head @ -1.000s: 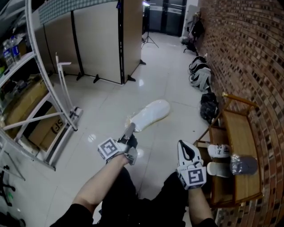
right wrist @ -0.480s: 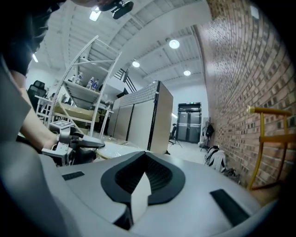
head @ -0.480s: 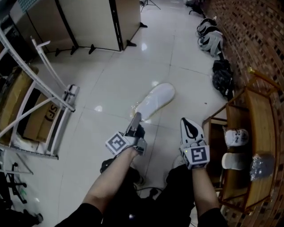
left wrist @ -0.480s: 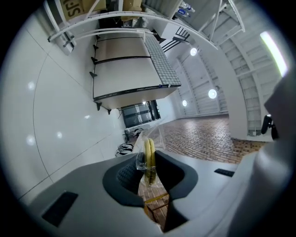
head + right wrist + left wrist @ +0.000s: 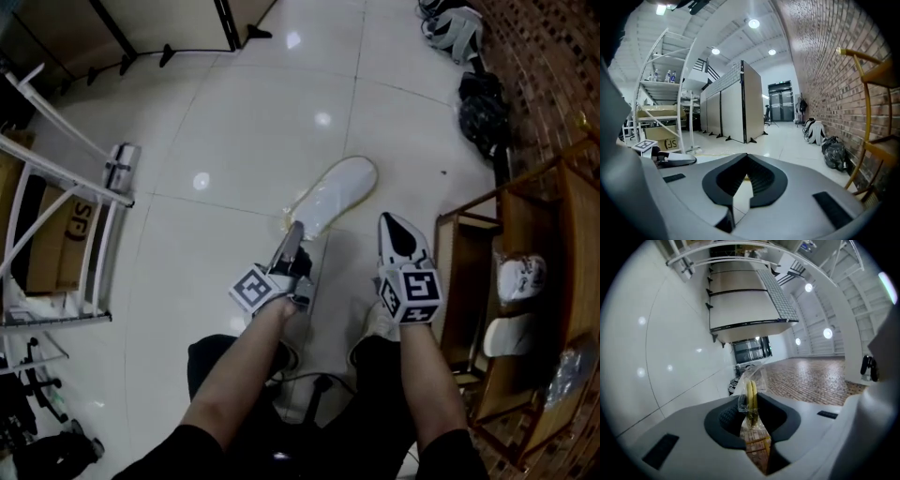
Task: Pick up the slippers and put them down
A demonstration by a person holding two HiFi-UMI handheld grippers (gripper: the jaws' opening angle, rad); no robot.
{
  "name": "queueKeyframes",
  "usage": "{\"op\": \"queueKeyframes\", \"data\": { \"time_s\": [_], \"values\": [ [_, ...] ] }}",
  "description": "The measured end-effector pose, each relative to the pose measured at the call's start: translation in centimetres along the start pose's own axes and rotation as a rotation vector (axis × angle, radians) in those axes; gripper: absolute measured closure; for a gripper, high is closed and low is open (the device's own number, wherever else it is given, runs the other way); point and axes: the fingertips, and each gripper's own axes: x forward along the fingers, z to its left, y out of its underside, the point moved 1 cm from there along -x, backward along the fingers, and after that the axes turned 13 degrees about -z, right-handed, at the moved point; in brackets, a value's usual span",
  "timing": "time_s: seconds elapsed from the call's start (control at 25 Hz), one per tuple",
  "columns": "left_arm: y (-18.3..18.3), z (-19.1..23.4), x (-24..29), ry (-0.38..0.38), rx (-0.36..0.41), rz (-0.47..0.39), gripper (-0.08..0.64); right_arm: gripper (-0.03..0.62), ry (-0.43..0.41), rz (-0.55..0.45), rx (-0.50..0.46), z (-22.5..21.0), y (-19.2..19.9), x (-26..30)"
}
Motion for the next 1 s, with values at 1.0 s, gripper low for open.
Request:
{"op": "queueKeyframes", "data": {
  "time_s": [1.0],
  "values": [
    [6.1,21.7,-6.8,-0.455,-0.139,-0.096,0.494,0.583,0.019,0.363,0.183,-1.4,13.6,0.7]
  ]
}}
